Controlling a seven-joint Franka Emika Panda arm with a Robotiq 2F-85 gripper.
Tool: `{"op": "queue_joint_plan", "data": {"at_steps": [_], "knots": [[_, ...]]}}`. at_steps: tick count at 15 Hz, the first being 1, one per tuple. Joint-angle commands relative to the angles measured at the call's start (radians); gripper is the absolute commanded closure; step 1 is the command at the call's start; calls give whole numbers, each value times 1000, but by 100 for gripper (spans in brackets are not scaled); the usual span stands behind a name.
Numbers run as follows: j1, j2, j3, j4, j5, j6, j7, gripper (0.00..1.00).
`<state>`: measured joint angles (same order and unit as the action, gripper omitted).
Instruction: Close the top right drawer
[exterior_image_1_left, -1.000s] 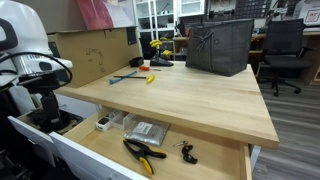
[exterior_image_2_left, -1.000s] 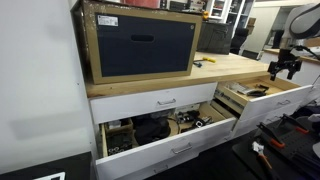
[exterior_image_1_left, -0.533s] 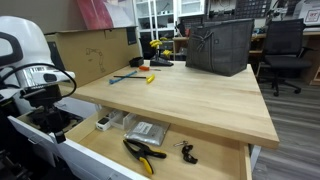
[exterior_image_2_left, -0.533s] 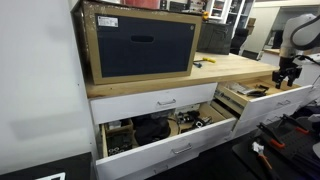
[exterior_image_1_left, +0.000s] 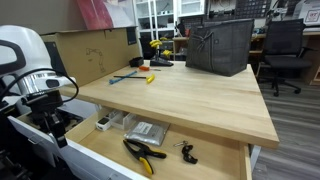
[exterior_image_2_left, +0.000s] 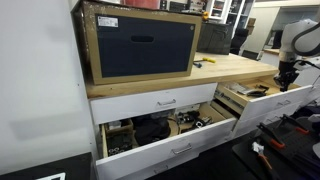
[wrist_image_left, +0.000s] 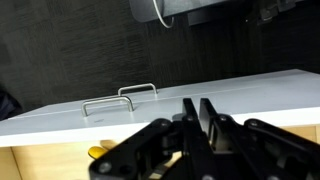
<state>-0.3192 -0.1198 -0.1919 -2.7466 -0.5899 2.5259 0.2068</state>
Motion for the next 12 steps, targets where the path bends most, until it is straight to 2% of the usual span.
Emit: {"op": "queue_joint_plan", "data": {"at_steps": [1, 7, 12], "knots": [[-10, 22, -15, -27, -97, 86, 56, 100], [1, 98, -38, -25, -256, 180, 147, 100], [13, 143, -56, -25, -316, 204, 172, 100]]}}
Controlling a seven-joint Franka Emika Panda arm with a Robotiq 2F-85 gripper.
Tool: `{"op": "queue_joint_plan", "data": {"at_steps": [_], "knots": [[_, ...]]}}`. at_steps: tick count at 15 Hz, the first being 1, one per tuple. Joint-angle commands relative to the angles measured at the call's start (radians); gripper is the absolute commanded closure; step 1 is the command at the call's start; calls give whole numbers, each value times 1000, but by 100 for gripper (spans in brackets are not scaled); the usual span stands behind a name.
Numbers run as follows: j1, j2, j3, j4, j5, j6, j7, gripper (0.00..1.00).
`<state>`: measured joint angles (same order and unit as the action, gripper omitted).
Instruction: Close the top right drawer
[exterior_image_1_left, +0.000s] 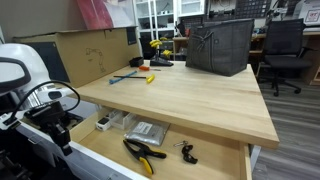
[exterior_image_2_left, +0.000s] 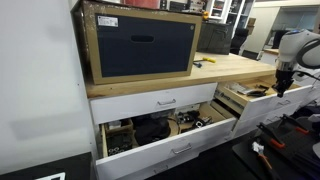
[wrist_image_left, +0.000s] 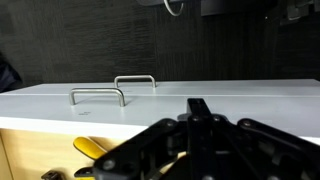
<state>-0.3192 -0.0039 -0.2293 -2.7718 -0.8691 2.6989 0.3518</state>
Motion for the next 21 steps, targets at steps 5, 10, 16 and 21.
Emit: {"op": "queue_joint_plan", "data": {"at_steps": [5, 10, 16, 21], "knots": [[23, 43, -26, 0, -132, 72, 69, 100], [15, 83, 0, 22, -283, 122, 196, 100], [19, 126, 8, 19, -323, 141, 222, 100], [31, 138, 5, 71, -427, 146, 308, 100]]}}
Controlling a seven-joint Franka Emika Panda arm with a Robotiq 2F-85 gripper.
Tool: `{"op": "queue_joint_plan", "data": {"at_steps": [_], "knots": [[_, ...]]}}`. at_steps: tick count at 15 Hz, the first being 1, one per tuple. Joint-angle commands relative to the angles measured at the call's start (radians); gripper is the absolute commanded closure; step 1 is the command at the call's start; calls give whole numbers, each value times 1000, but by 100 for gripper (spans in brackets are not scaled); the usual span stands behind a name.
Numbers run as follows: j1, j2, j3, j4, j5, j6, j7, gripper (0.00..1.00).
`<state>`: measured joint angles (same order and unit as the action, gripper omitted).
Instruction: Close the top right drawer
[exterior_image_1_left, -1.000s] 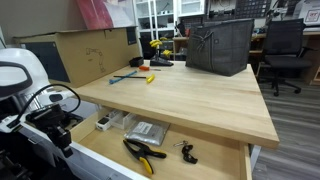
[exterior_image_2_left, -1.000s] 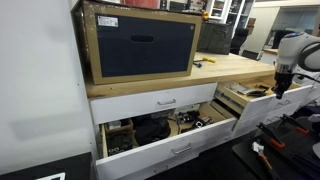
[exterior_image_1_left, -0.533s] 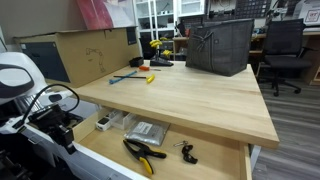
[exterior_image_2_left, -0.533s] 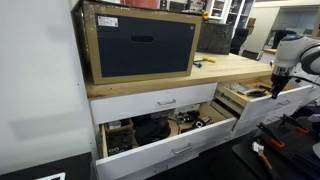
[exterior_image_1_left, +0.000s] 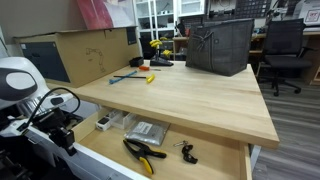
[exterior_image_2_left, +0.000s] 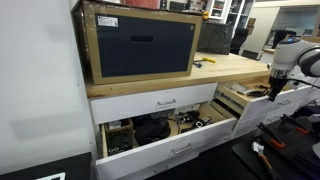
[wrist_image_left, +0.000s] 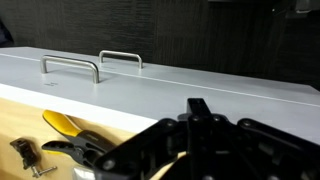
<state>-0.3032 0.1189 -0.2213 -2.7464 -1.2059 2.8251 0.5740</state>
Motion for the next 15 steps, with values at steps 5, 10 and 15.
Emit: {"op": "queue_joint_plan", "data": {"at_steps": [5, 10, 15], "knots": [[31, 27, 10, 79, -265, 15, 248, 100], [46, 50, 18, 108, -400, 14, 358, 100], [59, 93, 31, 177, -551, -5, 486, 100]]}}
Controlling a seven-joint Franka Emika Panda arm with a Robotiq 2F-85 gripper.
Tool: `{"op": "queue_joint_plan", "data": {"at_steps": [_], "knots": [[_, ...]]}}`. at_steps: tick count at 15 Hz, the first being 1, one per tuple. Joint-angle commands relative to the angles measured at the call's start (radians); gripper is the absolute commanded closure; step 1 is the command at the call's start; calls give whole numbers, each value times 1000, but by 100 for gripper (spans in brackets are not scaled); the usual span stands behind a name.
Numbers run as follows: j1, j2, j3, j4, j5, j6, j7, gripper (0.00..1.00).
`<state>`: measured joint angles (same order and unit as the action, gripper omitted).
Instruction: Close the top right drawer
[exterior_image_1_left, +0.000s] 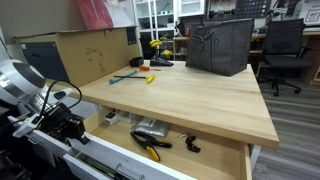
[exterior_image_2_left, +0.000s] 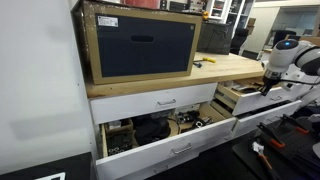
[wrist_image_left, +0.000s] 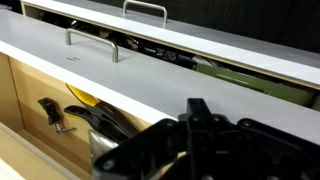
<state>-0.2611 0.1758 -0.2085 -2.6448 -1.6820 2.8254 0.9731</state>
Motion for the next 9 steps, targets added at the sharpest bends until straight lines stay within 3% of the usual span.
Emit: {"op": "queue_joint_plan", "data": {"at_steps": [1, 9], "knots": [[19, 48, 24, 93, -93, -10, 108, 100], [43, 178, 84, 250, -181, -70, 249, 100]]}}
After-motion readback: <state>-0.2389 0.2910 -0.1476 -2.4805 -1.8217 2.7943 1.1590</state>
